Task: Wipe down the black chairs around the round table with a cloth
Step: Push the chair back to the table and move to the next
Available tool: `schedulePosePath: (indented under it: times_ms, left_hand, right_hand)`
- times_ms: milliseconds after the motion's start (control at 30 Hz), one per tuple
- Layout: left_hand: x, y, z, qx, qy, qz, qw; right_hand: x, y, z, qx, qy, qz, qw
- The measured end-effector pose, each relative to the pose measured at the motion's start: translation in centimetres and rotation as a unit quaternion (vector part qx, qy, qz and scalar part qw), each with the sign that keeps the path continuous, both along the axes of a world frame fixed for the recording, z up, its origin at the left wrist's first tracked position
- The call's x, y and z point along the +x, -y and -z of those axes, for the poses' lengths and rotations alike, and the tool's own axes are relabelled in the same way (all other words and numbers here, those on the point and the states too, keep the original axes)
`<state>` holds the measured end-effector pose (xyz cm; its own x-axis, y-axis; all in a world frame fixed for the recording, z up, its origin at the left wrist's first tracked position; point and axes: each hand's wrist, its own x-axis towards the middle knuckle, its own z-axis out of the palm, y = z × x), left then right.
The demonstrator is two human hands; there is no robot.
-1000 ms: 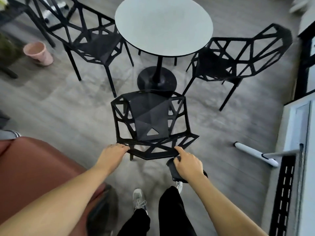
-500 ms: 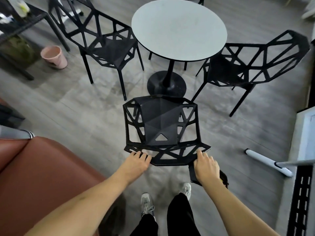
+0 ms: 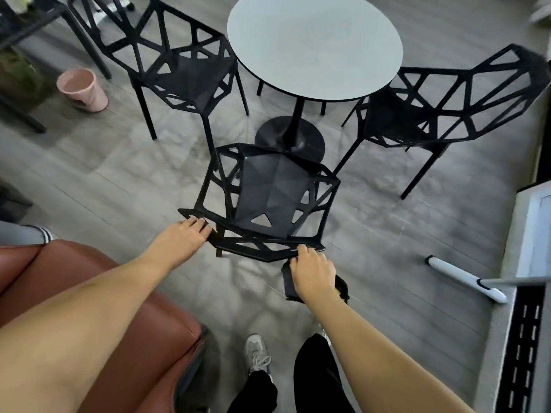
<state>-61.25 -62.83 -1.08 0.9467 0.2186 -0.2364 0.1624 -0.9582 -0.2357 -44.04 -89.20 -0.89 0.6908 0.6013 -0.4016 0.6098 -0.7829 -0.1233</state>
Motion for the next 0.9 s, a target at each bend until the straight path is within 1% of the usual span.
schedulePosePath:
  times_ms: [133,267,333,433,500,567,667,733,800,833,900]
  left_hand:
    - [0.8,-1.9,-0.5,-0.004,-0.004,-0.066,0.998]
    - [1.5,-1.5,-0.5,-0.028,-0.028,-0.135,0.99]
    - [1.9,-0.7,-0.9,-0.057,-0.035,-0.176,0.982]
    - [2.1,0.9,-2.2,-0.15,0.035,-0.216,0.964]
    - [2.0,2.7,-3.4,-0.208,0.1,-0.224,0.947]
    - [2.3,4.4,-4.9,-0.254,0.143,-0.236,0.927]
    - [3.4,6.6,-7.4,-0.336,0.169,-0.27,0.887]
    - [4.4,7.6,-9.4,-0.403,0.168,-0.312,0.844]
    - [5.5,8.4,-10.9,-0.479,0.165,-0.344,0.791]
    - [6.1,8.5,-11.6,-0.522,0.164,-0.354,0.758]
    - [7.4,8.6,-12.6,-0.61,0.18,-0.366,0.679]
  right_hand:
    - [0.5,-2.3,-0.2,0.022,-0.047,0.024,0.998]
    - [1.1,-2.9,-1.0,0.035,-0.094,0.029,0.995]
    - [1.4,-2.4,-1.6,0.057,-0.109,0.047,0.991]
    - [1.8,-1.8,-2.8,0.12,-0.105,0.086,0.983]
    - [1.9,-1.4,-3.8,0.174,-0.095,0.11,0.974]
    - [2.0,-1.4,-5.0,0.226,-0.089,0.127,0.962]
    - [2.0,-2.3,-7.4,0.293,-0.091,0.159,0.938]
    - [2.0,-3.3,-8.9,0.332,-0.104,0.186,0.919]
    - [1.9,-4.4,-10.1,0.365,-0.122,0.204,0.9]
    - [1.9,-5.0,-10.6,0.379,-0.131,0.209,0.892]
    - [2.1,-6.4,-11.4,0.408,-0.147,0.202,0.878]
